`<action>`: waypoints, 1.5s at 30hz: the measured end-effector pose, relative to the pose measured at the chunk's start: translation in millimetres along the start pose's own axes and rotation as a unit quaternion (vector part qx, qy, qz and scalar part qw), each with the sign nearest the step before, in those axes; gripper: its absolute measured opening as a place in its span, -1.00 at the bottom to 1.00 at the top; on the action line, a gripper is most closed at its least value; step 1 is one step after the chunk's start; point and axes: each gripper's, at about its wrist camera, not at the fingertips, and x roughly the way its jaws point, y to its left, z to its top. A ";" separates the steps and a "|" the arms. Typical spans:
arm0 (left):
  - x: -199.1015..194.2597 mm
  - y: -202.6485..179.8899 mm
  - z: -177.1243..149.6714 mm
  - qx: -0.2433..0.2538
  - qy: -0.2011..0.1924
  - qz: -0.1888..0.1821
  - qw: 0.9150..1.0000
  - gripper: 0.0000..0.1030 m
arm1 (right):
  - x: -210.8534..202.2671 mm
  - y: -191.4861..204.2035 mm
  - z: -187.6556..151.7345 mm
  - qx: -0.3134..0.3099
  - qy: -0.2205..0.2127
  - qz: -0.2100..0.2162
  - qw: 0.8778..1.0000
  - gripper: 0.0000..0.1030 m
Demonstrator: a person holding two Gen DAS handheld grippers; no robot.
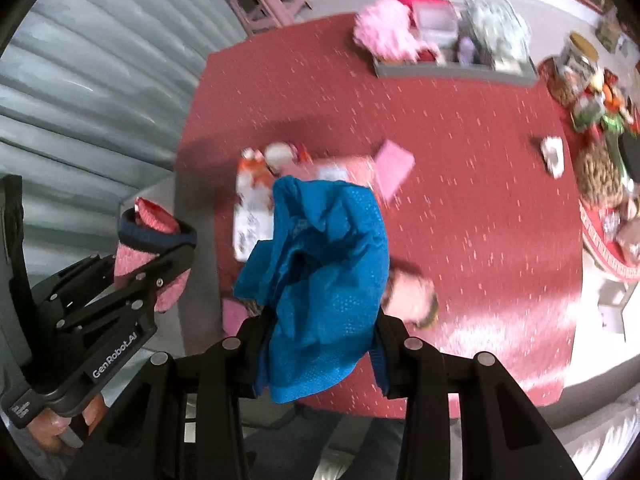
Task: Organize soft objects
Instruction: 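Lift and carry the pink sock and blue mesh cloth over the white box with both grippers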
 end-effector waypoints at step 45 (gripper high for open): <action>33.3 85.9 102.8 -0.066 -0.022 0.036 0.997 -0.49 | 26.2 35.0 130.1 -0.024 -0.029 -0.085 0.996 -0.21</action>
